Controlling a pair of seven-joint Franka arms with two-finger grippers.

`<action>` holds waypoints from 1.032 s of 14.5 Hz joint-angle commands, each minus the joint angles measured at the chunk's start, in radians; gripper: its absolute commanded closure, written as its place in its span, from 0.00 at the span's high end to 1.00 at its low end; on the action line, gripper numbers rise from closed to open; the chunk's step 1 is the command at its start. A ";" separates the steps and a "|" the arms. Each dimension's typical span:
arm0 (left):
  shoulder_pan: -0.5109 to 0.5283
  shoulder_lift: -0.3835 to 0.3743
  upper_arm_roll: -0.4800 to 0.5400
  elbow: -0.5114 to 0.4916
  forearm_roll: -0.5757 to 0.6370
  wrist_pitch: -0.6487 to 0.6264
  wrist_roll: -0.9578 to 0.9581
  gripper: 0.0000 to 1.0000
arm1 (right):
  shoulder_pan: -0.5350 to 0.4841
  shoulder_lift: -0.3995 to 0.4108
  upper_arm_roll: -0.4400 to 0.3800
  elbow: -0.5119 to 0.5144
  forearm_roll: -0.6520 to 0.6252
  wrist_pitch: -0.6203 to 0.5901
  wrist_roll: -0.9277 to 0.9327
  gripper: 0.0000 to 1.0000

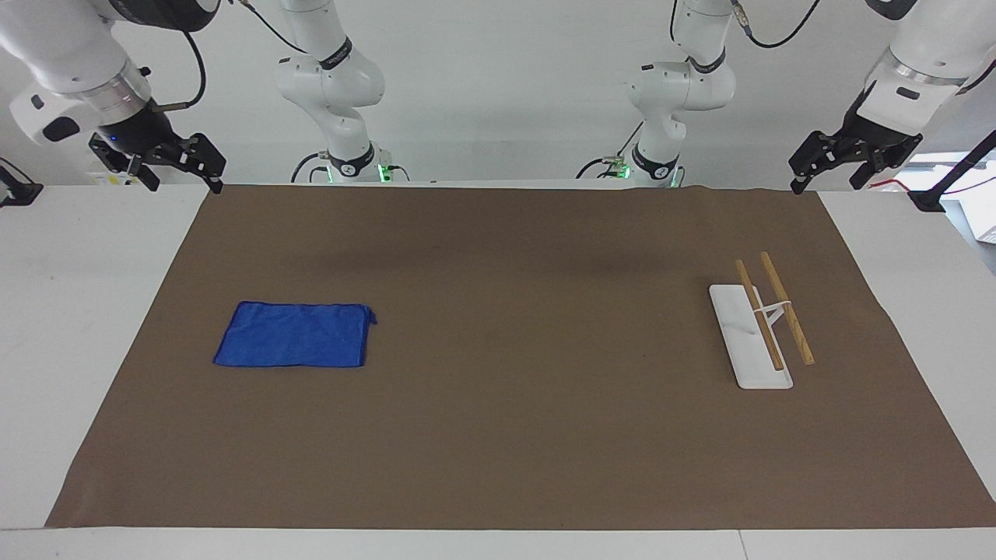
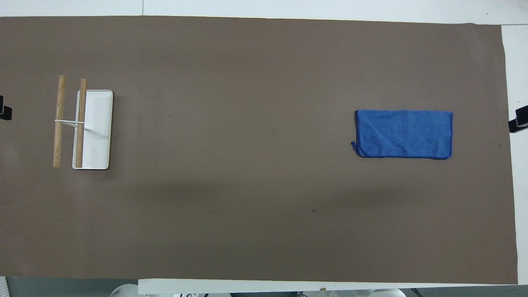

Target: Right arm passes towel to left arm to hang

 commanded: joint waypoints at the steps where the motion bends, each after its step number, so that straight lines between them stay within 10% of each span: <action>1: -0.003 -0.013 0.006 -0.010 -0.002 -0.012 0.014 1.00 | 0.004 -0.017 0.003 -0.028 0.015 0.019 0.011 1.00; 9: -0.003 -0.013 0.006 -0.010 -0.002 -0.012 0.014 1.00 | 0.005 -0.032 0.008 -0.038 0.028 0.014 0.006 1.00; 15: -0.003 -0.013 0.006 -0.010 -0.002 -0.012 0.014 1.00 | 0.106 0.001 0.028 -0.385 0.031 0.516 0.067 1.00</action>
